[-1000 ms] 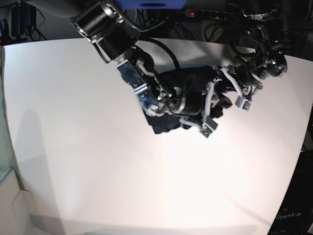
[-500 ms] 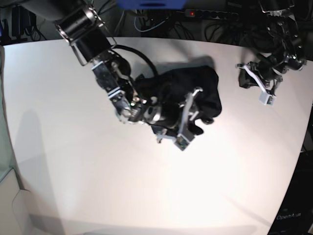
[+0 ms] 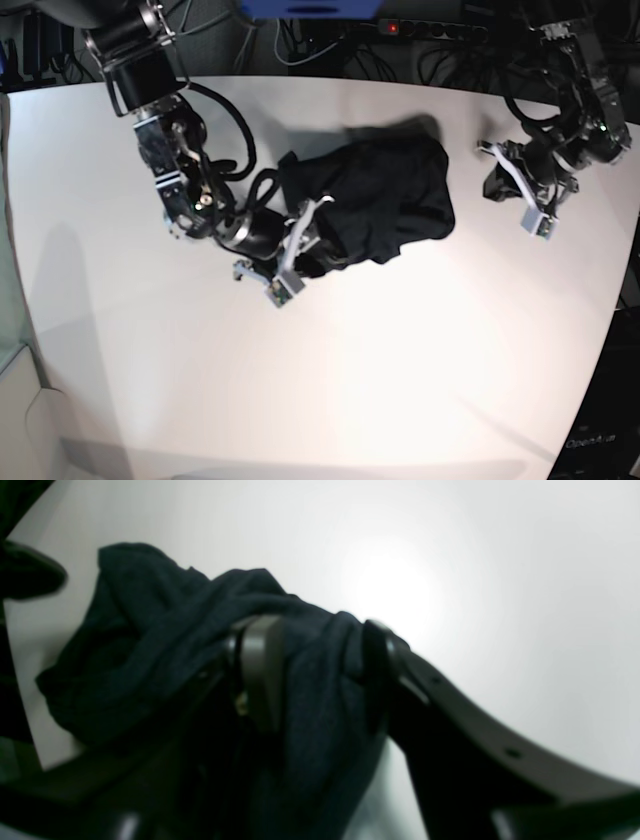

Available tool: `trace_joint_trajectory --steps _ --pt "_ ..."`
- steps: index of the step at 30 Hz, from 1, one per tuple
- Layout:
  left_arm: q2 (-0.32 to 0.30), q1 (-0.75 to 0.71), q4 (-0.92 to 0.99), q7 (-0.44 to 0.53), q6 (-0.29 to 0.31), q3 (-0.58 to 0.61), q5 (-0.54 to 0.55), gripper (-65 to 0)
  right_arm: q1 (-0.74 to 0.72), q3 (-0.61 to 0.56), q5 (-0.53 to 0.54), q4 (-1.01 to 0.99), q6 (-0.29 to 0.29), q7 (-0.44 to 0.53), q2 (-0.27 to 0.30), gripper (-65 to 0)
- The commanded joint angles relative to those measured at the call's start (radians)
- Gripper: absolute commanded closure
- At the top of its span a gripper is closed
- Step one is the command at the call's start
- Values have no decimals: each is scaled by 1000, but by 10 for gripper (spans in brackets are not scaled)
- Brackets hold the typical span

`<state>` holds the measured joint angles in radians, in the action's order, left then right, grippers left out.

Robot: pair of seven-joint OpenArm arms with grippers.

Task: Fold the T-shirt properly
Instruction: 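Release the bundle and pull both grippers back from it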

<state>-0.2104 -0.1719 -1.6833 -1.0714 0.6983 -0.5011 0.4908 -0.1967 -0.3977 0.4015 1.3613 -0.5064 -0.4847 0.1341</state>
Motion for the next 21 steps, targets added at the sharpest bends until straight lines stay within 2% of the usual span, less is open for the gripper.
trace_joint_trajectory --steps 1,5,11,13,18,21 --pt "-10 5 -36 6 0 -6 16 0 -13 3 18 16 -10 30 -8 -223" --pt "42 25 -94 -48 0 -55 16 0 1 0 18 14 -10 30 -8 -160" --pt "119 88 -142 -138 0 -64 16 0 24 1 18 14 -10 30 -8 -110" --pt "147 107 -137 -143 0 -49 7 0 32 0 18 14 -10 30 -8 -95" --pt "157 124 -88 -128 0 51 4 0 33 -2 18 5 -10 27 -8 -83" --pt "157 134 -13 -62 0 88 4 0 33 -5 18 0 -10 27 -8 -83"
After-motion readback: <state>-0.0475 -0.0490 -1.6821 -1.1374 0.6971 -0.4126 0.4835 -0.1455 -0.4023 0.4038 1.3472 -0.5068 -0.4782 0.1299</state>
